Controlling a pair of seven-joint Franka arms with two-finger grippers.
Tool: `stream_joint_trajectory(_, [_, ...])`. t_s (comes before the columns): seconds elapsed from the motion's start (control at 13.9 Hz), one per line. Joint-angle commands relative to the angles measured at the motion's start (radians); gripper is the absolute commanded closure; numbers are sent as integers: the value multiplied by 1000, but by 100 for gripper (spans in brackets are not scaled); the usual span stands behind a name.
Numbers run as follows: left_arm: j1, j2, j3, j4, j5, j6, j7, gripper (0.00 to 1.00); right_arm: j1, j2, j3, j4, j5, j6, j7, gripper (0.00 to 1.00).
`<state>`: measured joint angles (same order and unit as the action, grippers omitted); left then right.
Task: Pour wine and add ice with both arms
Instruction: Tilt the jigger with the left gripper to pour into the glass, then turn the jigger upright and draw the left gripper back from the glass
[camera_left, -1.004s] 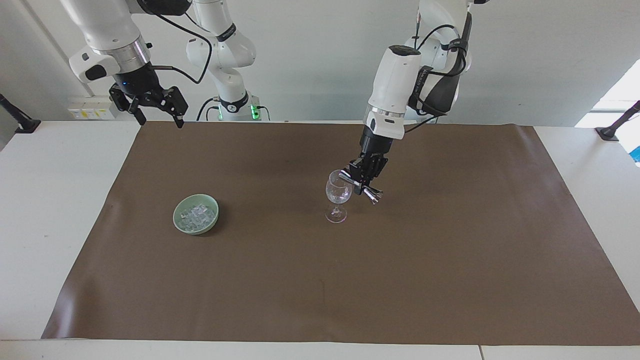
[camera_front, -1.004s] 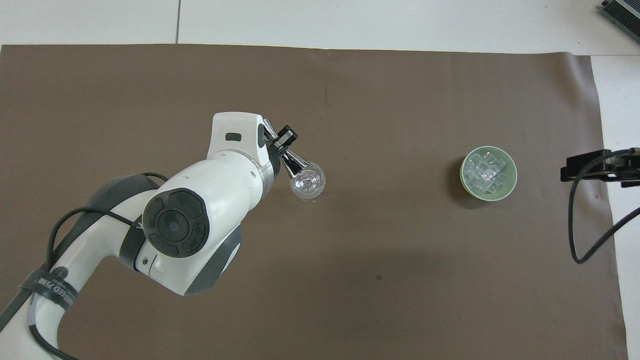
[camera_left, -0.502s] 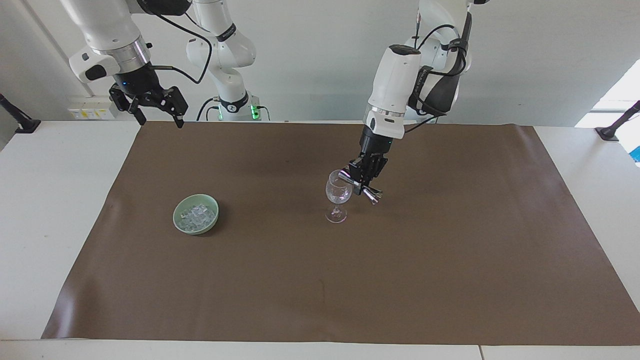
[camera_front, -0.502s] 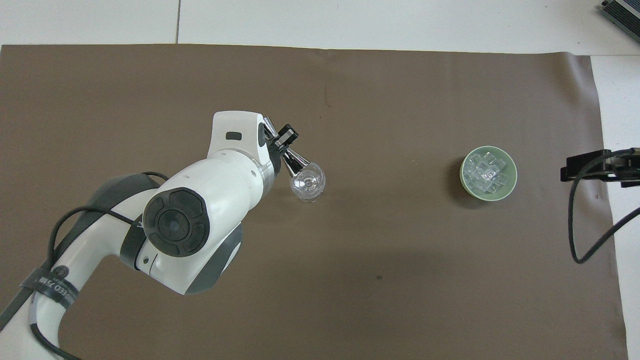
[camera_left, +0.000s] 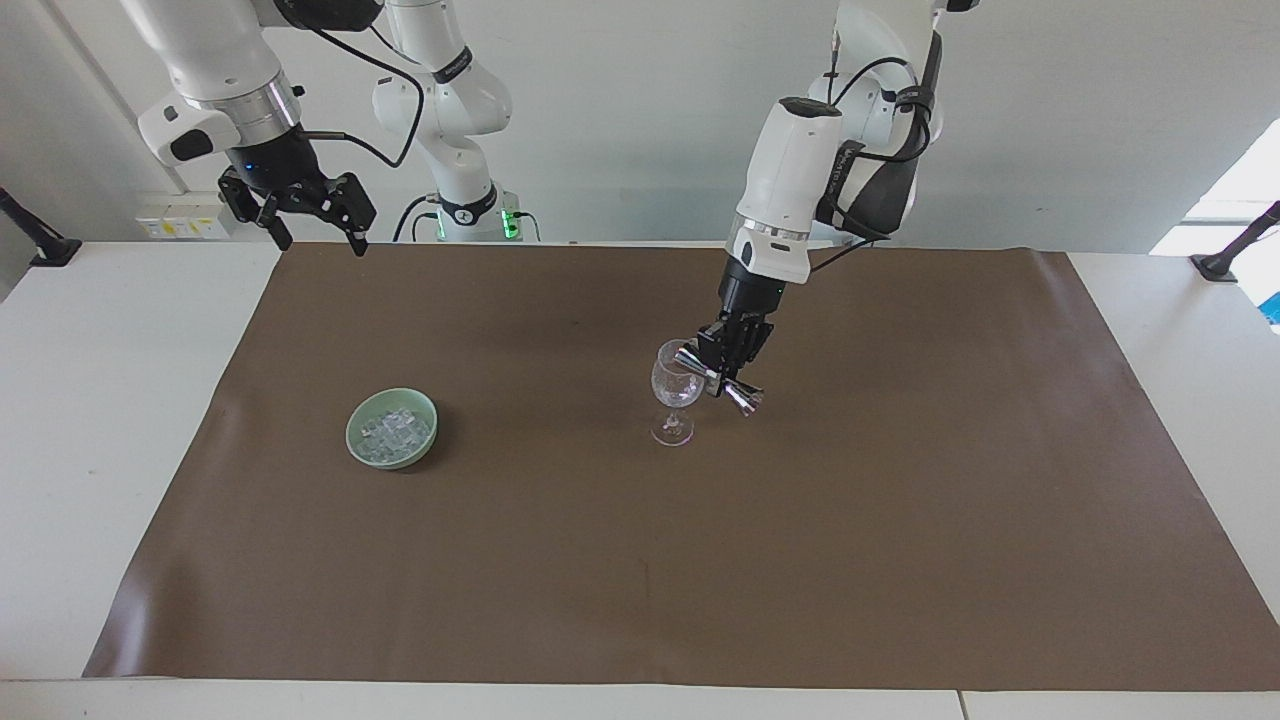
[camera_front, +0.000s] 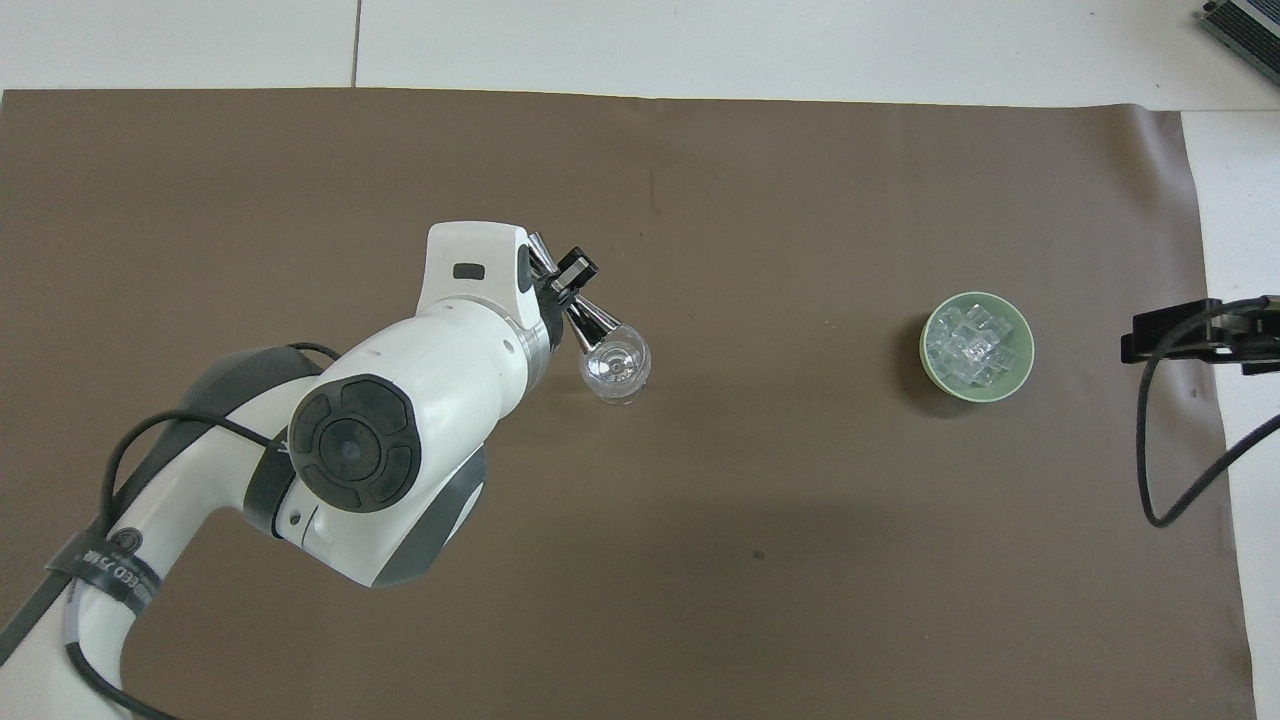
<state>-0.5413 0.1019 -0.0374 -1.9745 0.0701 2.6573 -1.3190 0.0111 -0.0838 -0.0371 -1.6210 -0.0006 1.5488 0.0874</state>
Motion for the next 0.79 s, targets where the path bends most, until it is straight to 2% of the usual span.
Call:
stream_joint_trajectory(0.0, [6,9,4,2,-79,30,-13,100,0,-16,0,-11,8,-12,-20,0])
stream_joint_trajectory(0.36, [21,9,4,2,-237,33,-11,100,0,-16,0,-11,8,-12,-20,0])
stream_joint_trajectory(0.57, [59,15,5,8,-493,36,-9,100,0,-16,0,-11,8,-12,-20,0])
stream_joint_trajectory(0.72, [87,15,4,6,-587,39,-9,100,0,-16,0,-11,8,-12,-20,0])
